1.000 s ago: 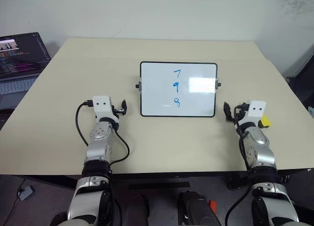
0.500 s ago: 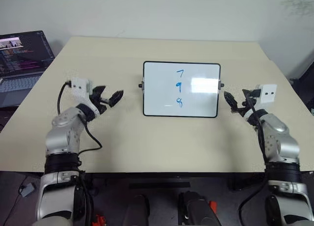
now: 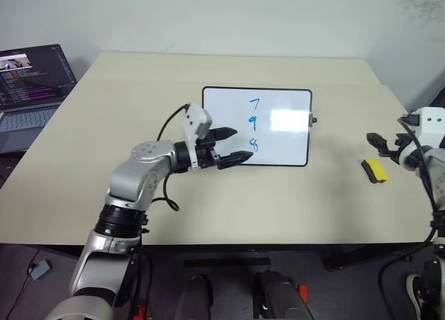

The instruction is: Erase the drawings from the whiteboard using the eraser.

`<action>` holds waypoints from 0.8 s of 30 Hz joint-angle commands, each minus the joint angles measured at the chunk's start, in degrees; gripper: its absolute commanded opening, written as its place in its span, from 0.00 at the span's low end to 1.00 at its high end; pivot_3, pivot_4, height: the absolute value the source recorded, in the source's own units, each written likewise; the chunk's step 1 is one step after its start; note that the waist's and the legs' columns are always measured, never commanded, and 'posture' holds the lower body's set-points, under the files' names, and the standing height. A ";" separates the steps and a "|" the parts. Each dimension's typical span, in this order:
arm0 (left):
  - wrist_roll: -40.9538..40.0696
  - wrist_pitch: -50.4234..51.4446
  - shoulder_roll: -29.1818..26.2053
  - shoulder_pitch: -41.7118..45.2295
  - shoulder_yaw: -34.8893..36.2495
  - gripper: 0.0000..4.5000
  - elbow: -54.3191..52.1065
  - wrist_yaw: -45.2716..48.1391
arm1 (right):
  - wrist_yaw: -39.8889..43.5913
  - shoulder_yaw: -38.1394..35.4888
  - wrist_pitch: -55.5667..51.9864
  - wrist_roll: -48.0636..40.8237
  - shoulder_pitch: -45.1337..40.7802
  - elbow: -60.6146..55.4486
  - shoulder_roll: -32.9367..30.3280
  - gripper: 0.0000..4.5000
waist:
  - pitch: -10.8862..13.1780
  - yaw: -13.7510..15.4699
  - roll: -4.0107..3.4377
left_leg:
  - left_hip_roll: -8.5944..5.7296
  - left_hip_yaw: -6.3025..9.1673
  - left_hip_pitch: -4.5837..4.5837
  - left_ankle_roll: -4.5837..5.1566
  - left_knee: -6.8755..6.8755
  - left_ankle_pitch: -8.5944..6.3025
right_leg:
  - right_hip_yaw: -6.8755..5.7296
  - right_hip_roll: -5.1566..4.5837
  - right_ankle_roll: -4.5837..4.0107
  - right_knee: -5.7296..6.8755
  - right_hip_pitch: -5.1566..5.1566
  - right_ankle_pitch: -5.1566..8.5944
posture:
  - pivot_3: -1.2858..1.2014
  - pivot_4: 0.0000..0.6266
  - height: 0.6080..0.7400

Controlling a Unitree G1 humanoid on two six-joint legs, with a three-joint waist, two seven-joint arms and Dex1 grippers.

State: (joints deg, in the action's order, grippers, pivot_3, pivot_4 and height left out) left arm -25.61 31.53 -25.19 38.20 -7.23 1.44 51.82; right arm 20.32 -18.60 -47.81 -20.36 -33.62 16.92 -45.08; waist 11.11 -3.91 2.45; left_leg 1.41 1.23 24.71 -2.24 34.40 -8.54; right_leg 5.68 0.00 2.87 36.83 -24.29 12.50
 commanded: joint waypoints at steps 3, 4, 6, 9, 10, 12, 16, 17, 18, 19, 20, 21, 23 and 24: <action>3.08 -3.56 2.20 1.50 -1.49 1.00 1.52 -0.27 | 3.99 3.72 -6.96 1.77 -3.20 4.62 -4.65 0.99 | 0.00 -0.36 0.00 | 0.01 0.02 -0.01 0.00 0.02 0.00 | -0.01 0.02 0.00 0.01 0.01 0.00 | 0.52 0.24 1.00; 3.29 -3.82 2.43 1.27 -1.51 1.00 1.66 -0.16 | 4.59 3.98 -7.84 1.71 -3.72 5.43 -4.78 0.99 | 0.00 -0.56 0.00 | 0.02 0.02 -0.01 0.00 0.03 0.00 | -0.02 0.03 0.00 0.01 0.01 0.00 | 0.52 0.24 1.00; 3.03 -3.58 2.99 0.68 -0.95 1.00 1.70 -0.10 | 6.47 5.18 -8.81 1.65 -4.17 6.32 -5.04 0.99 | 0.00 -0.83 0.00 | 0.01 0.01 -0.01 0.00 0.04 0.00 | 0.01 0.02 0.00 0.02 0.00 0.00 | 0.52 0.24 1.00; 3.28 -3.46 3.14 -0.17 -0.66 1.00 1.42 -0.21 | 7.78 7.11 -8.46 2.60 -4.04 7.40 -4.90 0.99 | 0.00 -1.04 0.00 | 0.00 0.00 -0.01 0.00 0.03 0.00 | 0.02 0.02 0.01 0.02 0.00 0.00 | 0.52 0.24 1.00; 3.28 -3.37 3.15 -0.36 -0.62 1.00 1.28 -0.23 | 8.00 7.38 -8.25 2.82 -4.10 7.76 -4.79 0.99 | 0.00 -1.04 0.00 | 0.00 0.01 0.00 0.00 0.03 0.00 | 0.01 0.02 0.01 0.03 0.00 0.00 | 0.52 0.24 1.00; 3.28 -3.16 3.07 -0.91 -0.59 1.00 0.75 -0.33 | 8.18 7.96 -7.64 3.35 -4.49 8.68 -4.25 0.99 | 0.00 -1.00 0.00 | 0.00 0.03 0.00 0.00 0.03 0.00 | -0.01 0.03 0.01 0.04 0.00 0.00 | 0.52 0.24 1.00; 3.36 -2.89 3.17 -1.40 -0.74 1.00 -0.12 -0.64 | 8.76 8.70 -7.08 4.27 -5.32 9.89 -3.56 0.99 | 0.00 -0.99 0.00 | -0.01 0.02 0.01 0.00 0.06 0.00 | 0.00 0.02 0.01 0.03 0.00 0.00 | 0.52 0.24 1.00; 3.38 -2.83 3.15 -1.45 -0.75 1.00 -0.25 -0.69 | 8.79 8.77 -6.93 4.50 -5.39 10.14 -3.44 0.99 | 0.00 -0.99 0.00 | -0.01 0.03 0.01 0.00 0.09 0.00 | 0.00 0.02 0.01 0.04 0.01 0.00 | 0.52 0.24 1.00; 3.40 -2.80 3.15 -1.44 -0.77 1.00 -0.30 -0.73 | 8.84 8.84 -6.74 4.64 -5.50 10.48 -3.31 0.99 | 0.00 -0.99 0.00 | -0.01 0.02 0.01 0.00 0.10 0.00 | 0.00 0.02 0.02 0.04 0.01 -0.01 | 0.52 0.24 1.00; 3.39 -2.78 3.10 -1.48 -0.76 1.00 -0.39 -0.73 | 8.87 8.87 -6.67 4.71 -5.54 10.62 -3.19 0.99 | 0.00 -0.99 0.00 | -0.01 0.02 0.01 0.00 0.10 0.00 | 0.00 0.02 0.02 0.04 0.01 -0.01 | 0.52 0.24 1.00; 3.39 -2.79 3.05 -1.48 -0.72 1.00 -0.40 -0.75 | 8.91 8.92 -6.63 4.74 -5.54 10.66 -3.02 0.99 | 0.00 -0.99 0.00 | -0.01 0.03 0.01 0.00 0.11 0.00 | 0.00 0.02 0.02 0.05 0.01 -0.01 | 0.52 0.24 1.00; 3.48 -2.87 3.01 -1.43 -0.74 1.00 -0.32 -0.79 | 8.95 9.01 -6.54 4.80 -5.55 10.77 -2.84 0.99 | 0.00 -1.00 0.00 | 0.00 0.03 0.01 0.00 0.11 0.00 | 0.00 0.03 0.02 0.05 0.01 -0.01 | 0.52 0.24 1.00; 3.58 -2.95 2.96 -1.36 -0.72 1.00 -0.21 -0.91 | 9.04 9.06 -6.36 4.91 -5.54 11.04 -2.48 0.99 | 0.00 -1.00 0.00 | 0.00 0.02 0.01 0.00 0.12 0.00 | 0.00 0.03 0.02 0.05 0.01 -0.01 | 0.52 0.24 1.00; 3.59 -2.98 2.93 -1.37 -0.71 1.00 -0.20 -0.97 | 9.11 9.08 -6.22 5.00 -5.53 11.23 -2.33 0.99 | 0.00 -1.00 0.00 | -0.01 0.03 0.01 0.00 0.12 0.00 | 0.00 0.03 0.02 0.05 0.02 -0.01 | 0.52 0.24 1.00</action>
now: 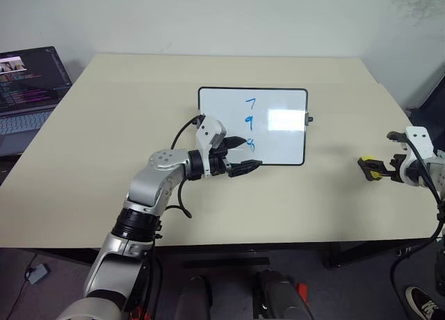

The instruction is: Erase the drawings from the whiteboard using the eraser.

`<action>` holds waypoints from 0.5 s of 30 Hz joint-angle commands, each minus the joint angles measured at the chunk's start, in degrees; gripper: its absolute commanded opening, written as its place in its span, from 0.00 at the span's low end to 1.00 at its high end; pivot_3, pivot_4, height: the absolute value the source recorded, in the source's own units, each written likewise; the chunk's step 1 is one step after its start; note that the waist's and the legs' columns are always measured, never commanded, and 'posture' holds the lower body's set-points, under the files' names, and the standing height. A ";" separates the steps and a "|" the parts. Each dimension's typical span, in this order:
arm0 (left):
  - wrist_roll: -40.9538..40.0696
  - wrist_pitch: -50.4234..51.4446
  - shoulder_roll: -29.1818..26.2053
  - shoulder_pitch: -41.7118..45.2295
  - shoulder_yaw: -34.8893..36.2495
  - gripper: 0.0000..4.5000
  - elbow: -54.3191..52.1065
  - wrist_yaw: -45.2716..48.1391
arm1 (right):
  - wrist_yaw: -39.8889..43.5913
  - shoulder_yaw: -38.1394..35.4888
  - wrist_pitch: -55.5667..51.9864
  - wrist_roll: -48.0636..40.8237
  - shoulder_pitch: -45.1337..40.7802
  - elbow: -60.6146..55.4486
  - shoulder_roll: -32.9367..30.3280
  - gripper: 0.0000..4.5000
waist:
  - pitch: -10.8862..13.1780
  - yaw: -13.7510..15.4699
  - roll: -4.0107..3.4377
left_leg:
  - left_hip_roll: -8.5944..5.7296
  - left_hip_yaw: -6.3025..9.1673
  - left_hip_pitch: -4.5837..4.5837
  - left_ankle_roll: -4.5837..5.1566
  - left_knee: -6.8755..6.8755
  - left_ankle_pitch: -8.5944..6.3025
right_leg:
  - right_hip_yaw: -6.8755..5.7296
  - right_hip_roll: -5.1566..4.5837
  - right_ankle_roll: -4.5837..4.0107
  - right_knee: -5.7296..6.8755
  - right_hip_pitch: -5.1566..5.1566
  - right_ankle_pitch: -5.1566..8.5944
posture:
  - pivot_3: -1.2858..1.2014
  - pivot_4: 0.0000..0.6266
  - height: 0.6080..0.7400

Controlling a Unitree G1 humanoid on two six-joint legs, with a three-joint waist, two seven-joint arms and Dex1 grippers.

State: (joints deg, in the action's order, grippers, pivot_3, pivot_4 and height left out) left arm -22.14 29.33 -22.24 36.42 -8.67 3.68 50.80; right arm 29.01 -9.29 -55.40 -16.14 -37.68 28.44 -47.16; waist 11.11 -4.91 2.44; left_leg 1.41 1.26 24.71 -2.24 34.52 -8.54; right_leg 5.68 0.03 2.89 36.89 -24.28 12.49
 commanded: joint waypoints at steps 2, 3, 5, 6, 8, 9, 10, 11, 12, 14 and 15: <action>0.15 -0.85 -0.12 0.36 0.80 1.00 -2.48 -0.04 | 0.68 -0.16 1.58 1.03 -1.52 0.11 0.03 0.99 | 0.00 0.00 0.00 | 0.00 0.00 0.00 0.00 0.00 0.00 | 0.00 0.00 0.00 0.00 0.00 0.00 | 0.52 0.24 1.00; 0.14 -0.87 -0.16 0.33 0.84 1.00 -2.52 -0.06 | 0.80 -0.13 1.59 1.10 -1.55 0.21 0.10 0.99 | 0.00 0.00 0.00 | 0.00 -0.01 0.00 0.00 0.00 0.00 | 0.01 0.00 0.00 0.00 0.00 0.00 | 0.52 0.24 1.00; -0.12 -0.69 -0.09 0.22 1.14 1.00 -2.62 -0.25 | 0.93 0.05 1.79 1.28 -1.77 0.56 0.38 0.96 | 0.00 0.00 0.00 | 0.00 0.00 0.00 0.00 0.00 0.00 | 0.00 0.00 0.00 0.00 0.00 0.00 | 0.52 0.24 1.00; -0.15 -0.61 -0.17 0.16 1.15 1.00 -2.74 -0.23 | 0.97 0.11 2.02 1.46 -1.89 0.84 0.51 0.91 | 0.00 0.00 0.00 | 0.00 0.00 0.00 0.00 0.00 0.00 | 0.00 0.00 0.00 0.00 0.00 0.00 | 0.52 0.24 1.00; -0.19 -0.50 -0.25 0.07 1.18 1.00 -2.90 -0.23 | 1.04 0.13 2.61 1.89 -2.18 1.68 0.71 0.79 | 0.00 -0.02 0.00 | 0.00 0.00 0.00 0.00 0.00 0.00 | 0.00 0.00 0.01 0.00 0.00 0.00 | 0.52 0.24 1.00; -0.24 -0.42 -0.34 -0.05 1.24 1.00 -3.09 -0.23 | 1.08 0.07 2.71 2.04 -2.21 1.83 0.78 0.71 | 0.00 -0.02 0.00 | 0.00 0.00 0.00 0.00 0.00 0.00 | 0.00 0.00 0.01 0.00 0.00 0.00 | 0.52 0.24 1.00; -0.21 -0.40 -0.41 -0.13 1.29 1.00 -3.22 -0.29 | 1.09 -0.10 2.78 2.07 -2.33 2.08 0.90 0.63 | 0.00 -0.02 0.00 | 0.00 0.00 0.00 0.00 0.00 0.00 | 0.00 0.00 0.01 0.00 0.00 0.00 | 0.52 0.24 1.00; -0.10 -0.43 -0.41 -0.17 1.42 1.00 -3.28 -0.58 | 1.10 -0.22 2.81 2.08 -2.51 2.29 0.99 0.55 | 0.00 -0.02 0.00 | 0.00 0.00 0.00 0.00 0.01 0.00 | 0.00 0.00 0.01 0.00 0.00 0.00 | 0.52 0.24 1.00; -0.03 -0.43 -0.41 -0.20 1.48 1.00 -3.33 -0.74 | 1.12 -0.35 2.88 2.02 -2.77 2.57 1.07 0.47 | 0.00 -0.02 0.00 | 0.00 0.00 0.00 0.00 0.01 0.00 | 0.00 0.00 0.01 0.00 0.01 0.00 | 0.52 0.24 1.00; 0.00 -0.42 -0.39 -0.23 1.54 1.00 -3.40 -0.90 | 1.17 -0.37 3.02 2.03 -3.05 2.93 1.11 0.30 | 0.00 -0.02 0.00 | 0.00 0.00 0.00 0.00 0.01 0.00 | 0.00 0.00 0.01 0.00 0.01 0.00 | 0.52 0.24 1.00; 0.02 -0.43 -0.39 -0.25 1.51 1.00 -3.43 -0.95 | 1.21 -0.30 3.14 2.09 -3.10 3.08 1.10 0.21 | 0.00 -0.02 0.00 | 0.00 0.00 0.00 0.00 0.01 0.00 | 0.00 0.00 0.01 0.00 0.01 0.00 | 0.52 0.24 1.00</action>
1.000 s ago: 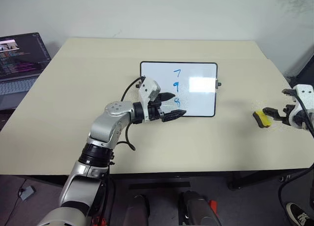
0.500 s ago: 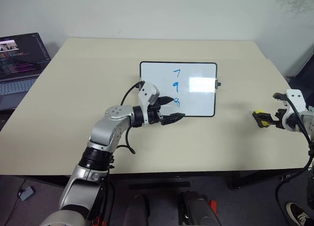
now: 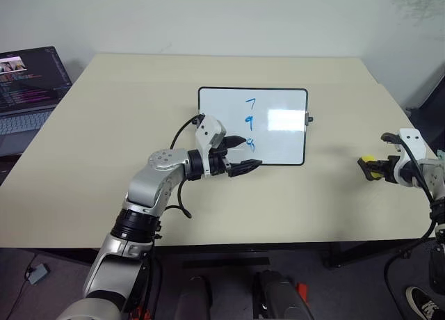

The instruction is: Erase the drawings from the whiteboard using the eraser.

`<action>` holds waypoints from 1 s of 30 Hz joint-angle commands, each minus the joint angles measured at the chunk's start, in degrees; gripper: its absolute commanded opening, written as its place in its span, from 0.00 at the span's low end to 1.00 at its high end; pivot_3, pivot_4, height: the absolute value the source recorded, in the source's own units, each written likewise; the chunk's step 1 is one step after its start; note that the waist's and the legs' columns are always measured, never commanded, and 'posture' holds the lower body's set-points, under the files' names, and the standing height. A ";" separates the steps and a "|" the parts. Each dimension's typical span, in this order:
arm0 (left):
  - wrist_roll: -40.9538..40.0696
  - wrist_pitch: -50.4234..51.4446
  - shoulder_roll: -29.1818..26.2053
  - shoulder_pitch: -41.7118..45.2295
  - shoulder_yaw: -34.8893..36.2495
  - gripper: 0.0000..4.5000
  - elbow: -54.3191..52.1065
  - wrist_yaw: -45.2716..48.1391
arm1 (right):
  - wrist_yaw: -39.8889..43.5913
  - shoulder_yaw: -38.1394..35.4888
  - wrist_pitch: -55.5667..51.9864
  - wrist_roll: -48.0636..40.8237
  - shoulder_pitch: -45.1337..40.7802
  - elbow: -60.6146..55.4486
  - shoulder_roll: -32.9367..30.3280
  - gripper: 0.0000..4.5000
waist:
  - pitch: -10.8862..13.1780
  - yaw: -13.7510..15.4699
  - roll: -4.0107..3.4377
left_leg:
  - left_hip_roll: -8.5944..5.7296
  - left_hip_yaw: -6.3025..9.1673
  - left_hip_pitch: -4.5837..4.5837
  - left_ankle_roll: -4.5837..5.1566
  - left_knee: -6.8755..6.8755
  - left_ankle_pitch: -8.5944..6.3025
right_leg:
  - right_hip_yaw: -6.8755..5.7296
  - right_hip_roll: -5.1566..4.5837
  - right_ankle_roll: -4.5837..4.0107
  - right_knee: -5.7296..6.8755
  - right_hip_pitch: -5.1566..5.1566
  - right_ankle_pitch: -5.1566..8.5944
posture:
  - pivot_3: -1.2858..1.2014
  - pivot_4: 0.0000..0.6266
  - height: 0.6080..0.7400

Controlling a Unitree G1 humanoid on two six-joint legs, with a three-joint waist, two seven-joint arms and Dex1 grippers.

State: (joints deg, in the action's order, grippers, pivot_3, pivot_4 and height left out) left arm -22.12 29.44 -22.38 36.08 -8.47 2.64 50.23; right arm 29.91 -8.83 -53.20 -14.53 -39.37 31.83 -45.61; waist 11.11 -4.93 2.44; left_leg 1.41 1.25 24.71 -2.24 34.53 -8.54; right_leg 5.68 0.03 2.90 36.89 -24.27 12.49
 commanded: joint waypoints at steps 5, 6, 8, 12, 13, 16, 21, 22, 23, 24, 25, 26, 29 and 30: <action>0.09 -0.79 -0.34 0.13 1.30 1.00 -2.30 -0.59 | 0.21 -0.79 1.00 0.54 -1.35 -0.36 -0.28 0.00 | 0.00 -0.04 0.00 | 0.01 0.01 0.00 0.00 0.05 0.00 | 0.00 0.01 0.00 0.01 0.02 0.00 | 0.52 0.24 1.00; 0.09 -0.84 -0.33 0.23 1.30 1.00 -2.20 -0.64 | 0.19 -0.80 1.02 0.56 -1.32 -0.38 -0.21 0.00 | 0.00 -0.04 0.00 | 0.01 0.01 0.00 0.00 0.06 0.00 | 0.00 0.01 0.00 0.02 0.02 0.00 | 0.52 0.24 1.00; 0.11 -0.91 -0.31 0.39 1.27 1.00 -2.08 -0.76 | 0.16 -0.80 1.10 0.62 -1.11 -0.49 -0.07 0.00 | 0.00 -0.04 0.00 | 0.01 0.01 0.00 0.00 0.08 0.00 | 0.00 0.01 0.00 0.02 0.03 0.00 | 0.52 0.24 1.00; 0.13 -0.92 -0.28 0.61 1.25 1.00 -2.00 -0.88 | 0.59 -0.75 1.22 0.69 -0.85 -0.78 -0.20 0.00 | 0.00 -0.04 0.00 | 0.01 0.01 0.00 0.00 0.10 0.00 | 0.00 0.01 0.01 0.02 0.05 0.00 | 0.52 0.24 1.00; 0.16 -0.93 -0.30 0.64 1.23 1.00 -2.00 -0.88 | 0.97 -0.46 1.55 0.88 -0.73 -1.04 -0.49 0.00 | 0.00 -0.04 0.00 | 0.01 0.01 0.00 0.00 0.10 0.00 | 0.00 0.01 0.00 0.02 0.05 0.00 | 0.52 0.24 1.00; 0.35 -0.97 -0.40 0.54 1.21 1.00 -2.13 -1.05 | 1.46 -0.93 1.88 1.04 -1.15 -2.00 -2.02 0.00 | 0.00 -0.03 0.00 | 0.01 0.02 0.00 0.00 0.11 0.00 | 0.00 0.01 0.00 0.02 0.05 0.00 | 0.52 0.24 1.00; 0.71 -1.10 -0.29 0.46 1.18 1.00 -2.05 -1.11 | 3.26 -1.55 0.97 0.39 -2.07 -3.22 -4.40 0.38 | 0.00 0.06 0.00 | 0.00 0.01 0.00 0.00 0.10 0.00 | 0.00 0.01 0.01 0.01 0.04 0.00 | 0.52 0.24 1.00; 0.72 -1.12 -0.24 0.48 1.21 1.00 -2.01 -1.09 | 3.65 -1.60 0.51 0.11 -2.25 -3.61 -4.75 0.45 | 0.00 0.03 0.00 | 0.00 0.01 0.00 0.00 0.10 0.00 | 0.00 0.01 0.01 0.01 0.04 0.00 | 0.52 0.24 1.00; 0.74 -1.15 -0.21 0.49 1.23 1.00 -1.98 -1.08 | 3.82 -1.66 0.09 -0.10 -2.39 -3.81 -4.91 0.53 | 0.00 -0.01 0.00 | 0.00 0.01 0.00 0.00 0.10 0.00 | 0.00 0.01 0.01 0.01 0.04 0.00 | 0.52 0.24 1.00; 0.81 -1.23 -0.13 0.54 1.20 1.00 -1.86 -1.10 | 3.81 -1.69 -0.28 -0.19 -2.53 -3.65 -4.93 0.61 | 0.00 -0.06 0.00 | 0.00 0.01 0.00 0.00 0.10 0.00 | 0.00 0.01 0.00 0.01 0.04 0.00 | 0.52 0.24 1.00; 0.88 -1.29 -0.08 0.58 1.15 1.00 -1.78 -1.09 | 3.82 -1.68 -0.79 -0.26 -2.63 -3.51 -4.93 0.69 | 0.00 -0.07 0.00 | 0.01 0.01 0.00 0.00 0.10 0.00 | 0.00 0.01 0.00 0.02 0.04 0.00 | 0.52 0.24 1.00; 0.93 -1.34 -0.03 0.63 1.10 1.00 -1.71 -1.07 | 4.19 -1.43 -1.38 -0.33 -2.73 -3.28 -5.01 0.76 | 0.00 -0.07 0.00 | 0.01 0.01 -0.01 0.00 0.11 0.00 | 0.00 0.02 0.00 0.02 0.04 0.00 | 0.52 0.24 1.00; 0.74 -1.18 0.00 0.72 0.92 1.00 -1.86 -0.61 | 6.00 0.15 -2.59 -0.38 -1.96 -3.77 -4.62 0.92 | 0.00 -0.03 0.00 | 0.01 0.02 0.00 0.00 0.14 0.00 | 0.00 0.02 0.00 0.03 0.05 0.00 | 0.52 0.24 1.00; 0.43 -0.83 -0.13 0.65 0.78 1.00 -2.30 -0.13 | 6.57 0.70 -2.90 -0.41 -1.63 -4.21 -4.23 0.92 | 0.00 -0.03 0.00 | 0.01 0.01 0.00 0.00 0.16 0.00 | 0.00 0.02 0.01 0.02 0.06 0.00 | 0.52 0.24 1.00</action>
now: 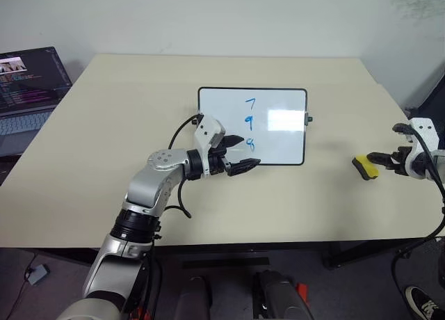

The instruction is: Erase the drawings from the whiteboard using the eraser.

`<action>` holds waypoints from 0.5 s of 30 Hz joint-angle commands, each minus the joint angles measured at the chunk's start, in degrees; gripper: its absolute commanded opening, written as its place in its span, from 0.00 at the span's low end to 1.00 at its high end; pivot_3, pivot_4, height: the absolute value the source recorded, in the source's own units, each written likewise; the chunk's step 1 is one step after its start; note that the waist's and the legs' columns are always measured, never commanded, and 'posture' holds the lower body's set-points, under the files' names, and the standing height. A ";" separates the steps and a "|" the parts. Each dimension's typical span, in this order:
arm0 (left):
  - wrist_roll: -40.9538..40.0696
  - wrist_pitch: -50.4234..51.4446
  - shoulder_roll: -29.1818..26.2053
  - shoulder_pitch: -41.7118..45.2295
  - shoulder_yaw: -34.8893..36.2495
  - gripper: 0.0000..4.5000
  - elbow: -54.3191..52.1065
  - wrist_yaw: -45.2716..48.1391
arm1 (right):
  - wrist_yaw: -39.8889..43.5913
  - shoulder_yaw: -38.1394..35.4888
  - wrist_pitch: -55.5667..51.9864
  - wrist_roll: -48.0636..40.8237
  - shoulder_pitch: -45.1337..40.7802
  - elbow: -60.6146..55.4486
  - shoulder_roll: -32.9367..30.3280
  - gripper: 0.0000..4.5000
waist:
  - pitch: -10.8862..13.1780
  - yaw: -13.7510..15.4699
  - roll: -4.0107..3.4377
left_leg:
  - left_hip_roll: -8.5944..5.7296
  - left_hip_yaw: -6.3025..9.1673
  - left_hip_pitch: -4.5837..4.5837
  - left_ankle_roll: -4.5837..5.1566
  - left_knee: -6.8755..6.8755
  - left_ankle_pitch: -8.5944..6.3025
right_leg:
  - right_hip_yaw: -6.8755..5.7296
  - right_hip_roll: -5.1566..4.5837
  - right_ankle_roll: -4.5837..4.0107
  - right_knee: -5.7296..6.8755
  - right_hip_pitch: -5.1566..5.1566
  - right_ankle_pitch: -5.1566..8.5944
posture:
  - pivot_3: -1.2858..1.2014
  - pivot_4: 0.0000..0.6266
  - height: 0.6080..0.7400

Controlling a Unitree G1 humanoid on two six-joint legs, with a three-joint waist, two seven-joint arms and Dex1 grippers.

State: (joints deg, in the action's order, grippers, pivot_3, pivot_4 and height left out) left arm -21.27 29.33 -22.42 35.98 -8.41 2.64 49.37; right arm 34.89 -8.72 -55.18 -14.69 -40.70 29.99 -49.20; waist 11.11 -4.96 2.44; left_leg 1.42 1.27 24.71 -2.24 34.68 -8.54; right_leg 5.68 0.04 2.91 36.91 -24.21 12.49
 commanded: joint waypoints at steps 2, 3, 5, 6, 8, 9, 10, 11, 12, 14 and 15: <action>-1.00 -0.06 -0.39 0.47 0.35 1.00 -3.36 1.77 | 2.45 1.51 -1.01 -0.20 0.02 -2.78 -0.06 0.92 | 0.00 -0.02 0.00 | 0.00 -0.01 0.00 0.00 0.00 0.00 | 0.01 0.00 0.00 0.00 0.00 0.00 | 0.52 0.24 1.00; -1.14 0.21 -0.52 0.33 0.14 1.00 -3.82 2.18 | 2.67 2.01 -0.82 0.10 0.06 -2.74 0.11 0.92 | 0.00 -0.02 0.00 | 0.00 -0.01 0.00 0.00 0.00 0.00 | 0.01 0.00 0.00 0.00 0.00 0.00 | 0.52 0.24 1.00; -1.16 0.60 -0.65 0.03 -0.15 1.00 -4.59 2.68 | 2.73 2.71 -0.25 0.71 -0.03 -2.36 0.34 0.92 | 0.00 -0.01 0.00 | 0.00 0.01 0.00 0.00 0.00 0.00 | -0.01 0.00 0.00 0.01 -0.01 0.00 | 0.52 0.24 1.00; -1.12 0.79 -0.67 -0.11 -0.21 1.00 -4.88 2.79 | 2.67 3.04 0.20 0.99 -0.32 -1.77 0.57 0.92 | 0.00 -0.01 0.00 | 0.00 0.01 0.00 0.00 0.00 0.00 | -0.01 0.00 0.00 0.01 -0.01 0.00 | 0.52 0.24 1.00; -1.06 1.12 -0.65 -0.30 -0.18 1.00 -5.32 2.90 | 2.72 3.65 1.13 1.45 -0.85 -0.61 0.86 0.92 | 0.00 0.00 0.00 | 0.00 0.00 0.00 0.00 0.00 0.00 | 0.00 0.00 0.00 0.01 0.00 0.00 | 0.52 0.24 1.00; -1.08 1.31 -0.61 -0.37 -0.14 1.00 -5.54 2.96 | 2.85 4.04 1.63 1.81 -1.03 -0.15 0.89 0.92 | 0.00 0.00 0.00 | 0.00 0.00 0.00 0.00 0.00 0.00 | 0.00 0.00 0.00 0.01 0.00 0.00 | 0.52 0.24 1.00; -1.09 1.45 -0.56 -0.40 -0.10 1.00 -5.71 3.00 | 2.85 4.51 2.21 2.30 -1.19 0.38 0.86 0.92 | 0.00 0.00 0.00 | 0.00 0.00 0.00 0.00 0.00 0.00 | 0.00 0.00 0.00 0.01 0.00 0.00 | 0.52 0.24 1.00; -1.10 1.57 -0.53 -0.44 -0.08 1.00 -5.89 3.01 | 2.84 4.90 2.72 2.71 -1.33 0.86 0.84 0.92 | 0.00 0.00 0.00 | 0.00 0.00 0.00 0.00 0.00 0.00 | 0.00 0.00 0.00 0.01 0.00 0.00 | 0.52 0.24 1.00; -1.11 1.66 -0.51 -0.47 -0.07 1.00 -6.02 3.01 | 2.87 5.12 3.07 3.00 -1.42 1.23 0.82 0.92 | 0.00 0.00 0.00 | 0.00 0.00 0.00 0.00 0.01 0.00 | 0.00 0.00 0.00 0.01 0.00 0.00 | 0.52 0.24 1.00; -1.25 1.82 -0.47 -0.47 -0.05 1.00 -6.36 3.09 | 2.90 5.31 4.13 3.47 -1.83 2.66 1.03 0.92 | 0.00 -0.01 0.00 | 0.00 0.00 0.00 0.00 0.02 0.00 | 0.00 0.00 0.00 0.01 0.00 0.00 | 0.52 0.24 1.00; -1.33 1.89 -0.47 -0.50 -0.03 1.00 -6.51 3.15 | 2.98 5.28 4.47 3.59 -2.01 3.14 1.15 0.92 | 0.00 -0.02 0.00 | 0.00 -0.01 0.00 0.00 0.02 0.00 | 0.01 0.00 0.00 0.01 0.00 0.00 | 0.52 0.24 1.00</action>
State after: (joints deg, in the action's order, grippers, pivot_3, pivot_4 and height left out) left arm -21.67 31.17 -22.79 35.19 -8.59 -0.99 51.99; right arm 37.42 -3.10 -52.35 -11.82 -41.24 33.17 -47.63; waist 11.11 -4.98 2.44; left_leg 1.42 1.26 24.72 -2.24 34.70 -8.54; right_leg 5.69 0.04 2.91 36.92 -24.22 12.49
